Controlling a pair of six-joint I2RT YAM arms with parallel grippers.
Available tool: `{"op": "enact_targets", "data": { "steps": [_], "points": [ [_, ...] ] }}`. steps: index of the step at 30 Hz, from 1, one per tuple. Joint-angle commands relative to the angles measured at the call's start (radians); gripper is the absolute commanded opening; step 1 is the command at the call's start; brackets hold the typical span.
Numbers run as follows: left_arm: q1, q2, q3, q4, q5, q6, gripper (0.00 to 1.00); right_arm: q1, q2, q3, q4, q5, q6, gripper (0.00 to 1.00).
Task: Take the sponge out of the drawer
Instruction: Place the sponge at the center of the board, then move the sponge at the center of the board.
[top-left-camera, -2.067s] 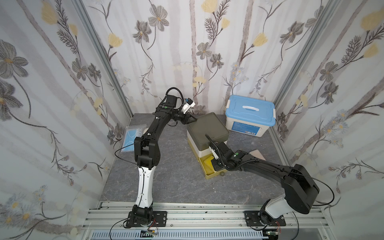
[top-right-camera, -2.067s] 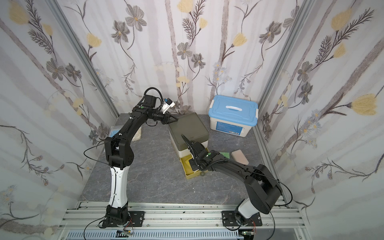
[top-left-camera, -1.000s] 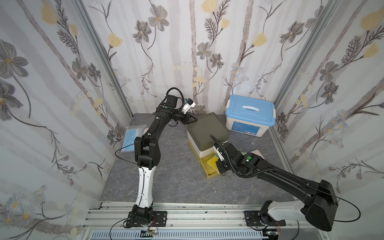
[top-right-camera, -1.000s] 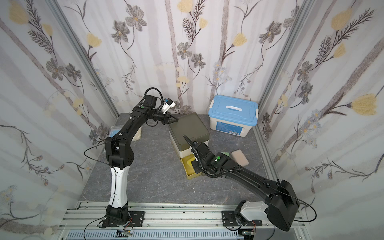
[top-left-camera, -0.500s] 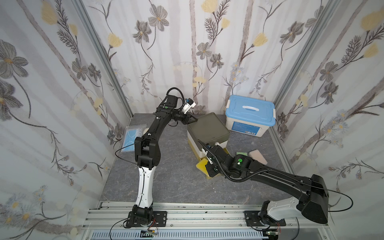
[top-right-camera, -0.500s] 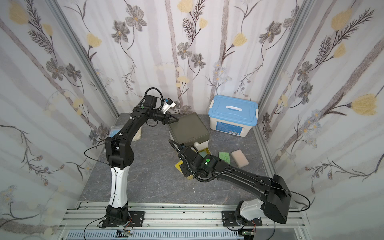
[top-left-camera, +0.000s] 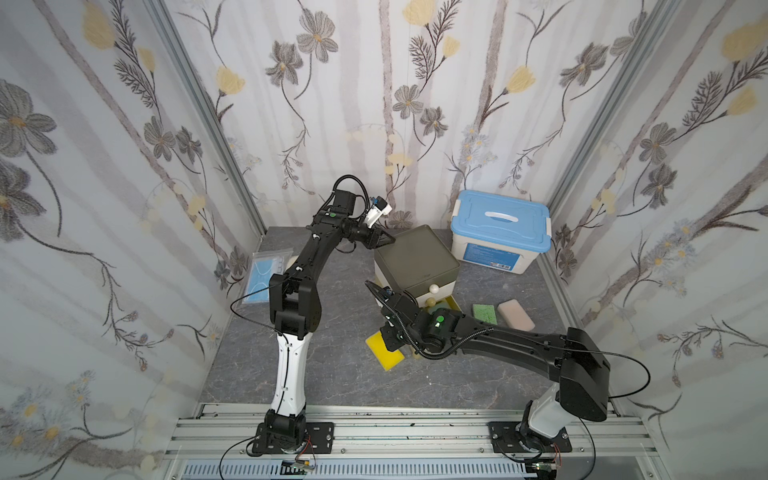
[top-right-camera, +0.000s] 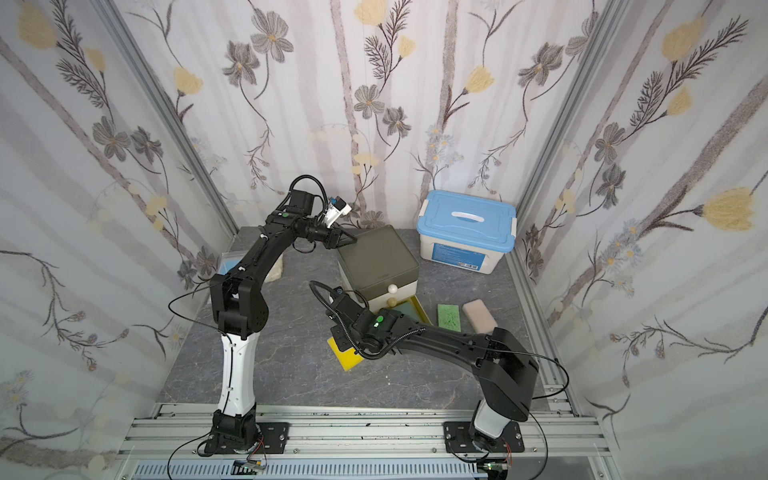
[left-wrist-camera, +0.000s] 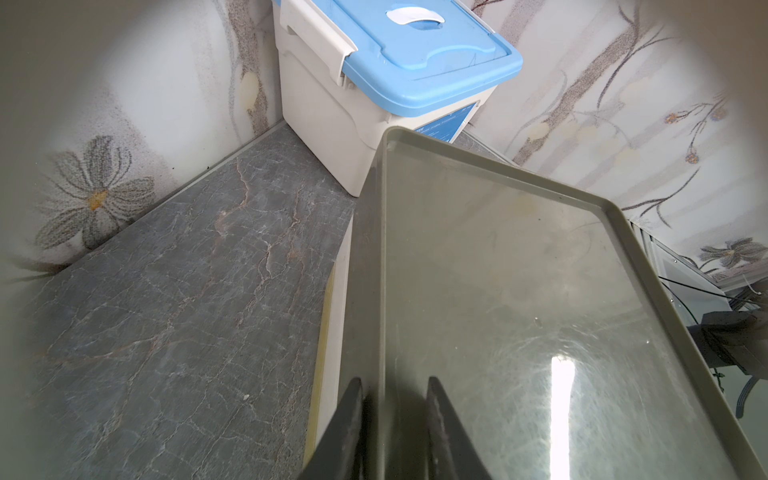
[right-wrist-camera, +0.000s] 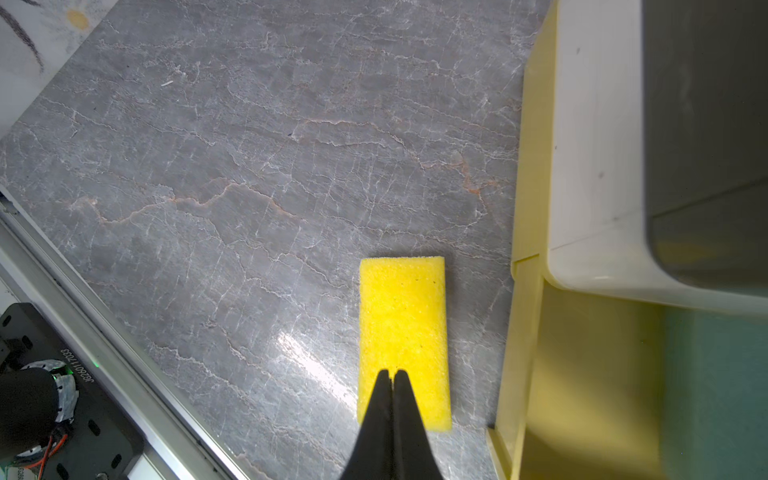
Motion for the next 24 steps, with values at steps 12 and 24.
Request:
{"op": "enact_targets", "data": {
  "steps": [12, 24],
  "points": [
    [-0.008, 0.015, -0.014, -0.206, -0.055, 0.034, 0.26, 0.032, 0.081, -0.015, -0.064, -0.061, -0.018, 0.00],
    [-0.003, 0.013, -0.015, -0.204, -0.049, 0.033, 0.26, 0.048, 0.141, -0.085, -0.050, -0.052, -0.017, 0.00]
  ]
}}
